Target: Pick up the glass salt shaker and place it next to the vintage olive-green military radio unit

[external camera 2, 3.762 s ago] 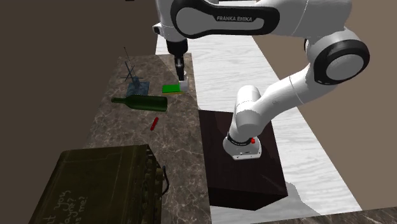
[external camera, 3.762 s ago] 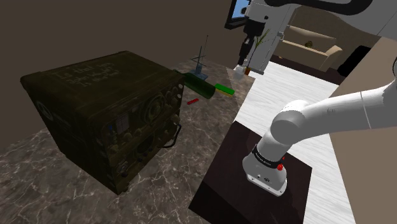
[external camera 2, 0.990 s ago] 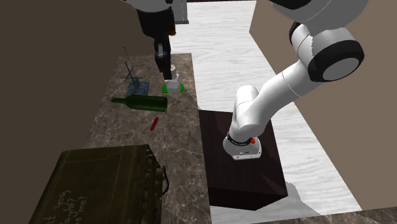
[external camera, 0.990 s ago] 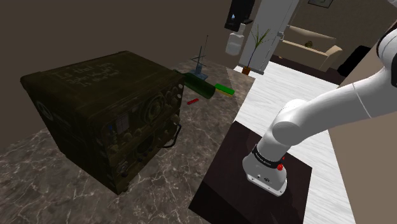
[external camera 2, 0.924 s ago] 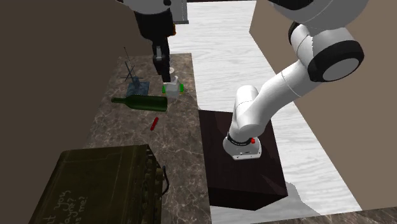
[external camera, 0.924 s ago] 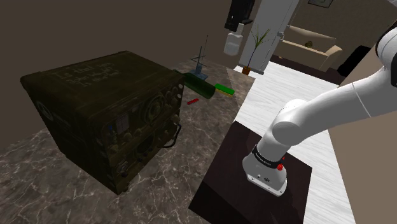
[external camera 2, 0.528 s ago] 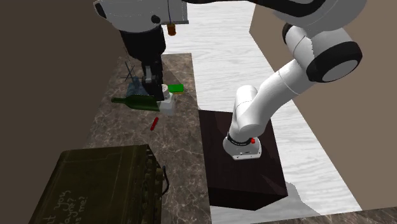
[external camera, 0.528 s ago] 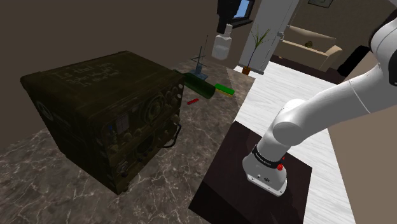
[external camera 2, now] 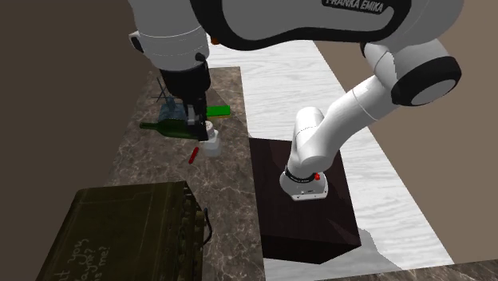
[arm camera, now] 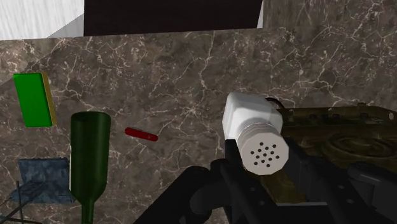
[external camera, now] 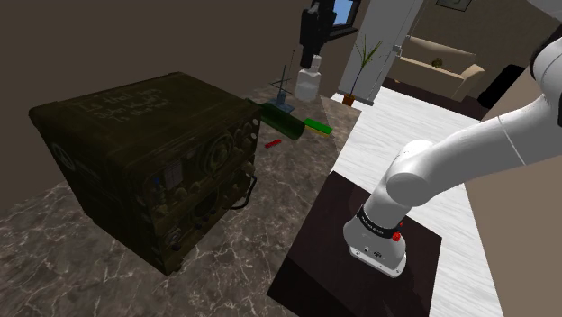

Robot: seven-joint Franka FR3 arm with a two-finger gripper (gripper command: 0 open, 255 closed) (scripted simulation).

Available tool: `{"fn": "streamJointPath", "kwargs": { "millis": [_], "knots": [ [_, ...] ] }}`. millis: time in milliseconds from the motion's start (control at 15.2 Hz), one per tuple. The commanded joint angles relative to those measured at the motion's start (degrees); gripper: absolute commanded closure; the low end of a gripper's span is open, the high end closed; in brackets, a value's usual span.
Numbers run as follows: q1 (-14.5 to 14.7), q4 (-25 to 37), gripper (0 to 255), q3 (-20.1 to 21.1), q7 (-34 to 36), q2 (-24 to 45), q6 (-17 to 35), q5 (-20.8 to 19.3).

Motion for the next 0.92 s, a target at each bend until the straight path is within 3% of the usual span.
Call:
{"fn": "streamJointPath", "kwargs": {
  "millis": [0,858],
  "knots": [
    [0.18,-2.72,255,0.08,-0.16,-1.09,1.66,0.26],
    [0.94,-15.66,255,0.88,-1.04,-4.88,10.84,1.46]
  ]
}}
